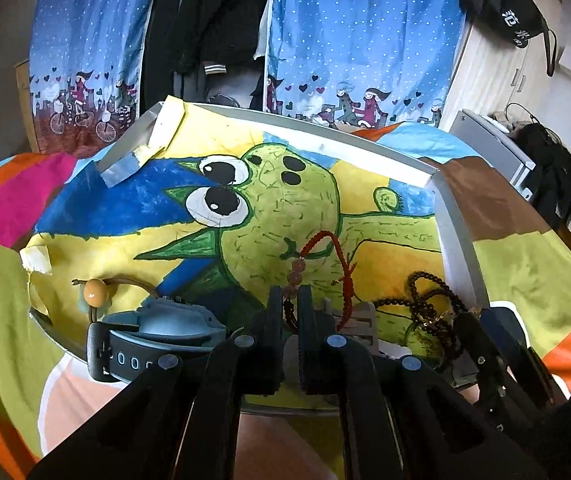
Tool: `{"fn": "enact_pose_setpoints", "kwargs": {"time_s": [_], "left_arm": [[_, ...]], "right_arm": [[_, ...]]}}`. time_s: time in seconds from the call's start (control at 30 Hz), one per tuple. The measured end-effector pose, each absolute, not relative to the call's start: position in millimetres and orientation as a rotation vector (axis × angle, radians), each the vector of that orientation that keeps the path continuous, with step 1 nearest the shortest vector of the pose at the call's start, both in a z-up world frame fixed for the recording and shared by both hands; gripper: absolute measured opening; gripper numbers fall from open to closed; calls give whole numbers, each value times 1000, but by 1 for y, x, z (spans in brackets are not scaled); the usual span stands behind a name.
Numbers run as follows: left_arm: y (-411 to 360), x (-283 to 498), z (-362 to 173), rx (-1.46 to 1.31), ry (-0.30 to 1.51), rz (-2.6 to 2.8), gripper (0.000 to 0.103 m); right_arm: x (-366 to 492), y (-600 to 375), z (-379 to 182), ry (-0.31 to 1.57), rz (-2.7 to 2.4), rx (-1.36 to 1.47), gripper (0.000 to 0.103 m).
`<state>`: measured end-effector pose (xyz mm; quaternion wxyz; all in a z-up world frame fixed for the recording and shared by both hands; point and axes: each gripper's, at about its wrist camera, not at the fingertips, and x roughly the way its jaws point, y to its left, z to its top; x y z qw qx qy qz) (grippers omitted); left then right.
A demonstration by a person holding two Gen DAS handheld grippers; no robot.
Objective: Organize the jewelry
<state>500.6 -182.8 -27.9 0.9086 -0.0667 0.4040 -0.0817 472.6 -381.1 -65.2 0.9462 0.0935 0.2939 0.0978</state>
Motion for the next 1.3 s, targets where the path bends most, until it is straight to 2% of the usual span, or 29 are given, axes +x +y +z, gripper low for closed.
{"fn": "enact_pose_setpoints", "kwargs": {"time_s": [0.27,0.37,0.4,0.43,0.57,0.67,0.73,0.87,0.93,1.0,1.1,1.3], "left_arm": [[-186,496,-22,-118,841,-182,8],[-187,491,-18,-115,829,-181,26],[-186,488,-16,-120,818,-187,40],[-186,484,-12,-125,800,-189,47],[-184,471,4,-123,764,-199,48],[-182,460,16,-127,730,-186,62],[-177,451,25,-147,703,-177,75],[-168,432,41,-166,665,-145,79],[-164,421,47,-167,652,-131,85],[-159,410,52,-168,637,-117,87],[-150,390,58,-163,618,-106,87],[-128,346,65,-155,568,-75,88]], "right_arm": [[473,-401,-64,611,198,282,33],[470,-408,-60,599,187,311,41],[469,-411,-58,591,184,321,45],[466,-414,-55,579,182,331,46],[455,-421,-41,534,168,331,59],[447,-422,-31,498,161,317,69],[440,-421,-23,474,163,307,73],[424,-416,-9,436,178,271,85],[415,-413,-4,418,186,255,93],[407,-409,0,399,200,247,99],[393,-402,5,381,214,227,103],[360,-382,13,321,241,143,103]]}}
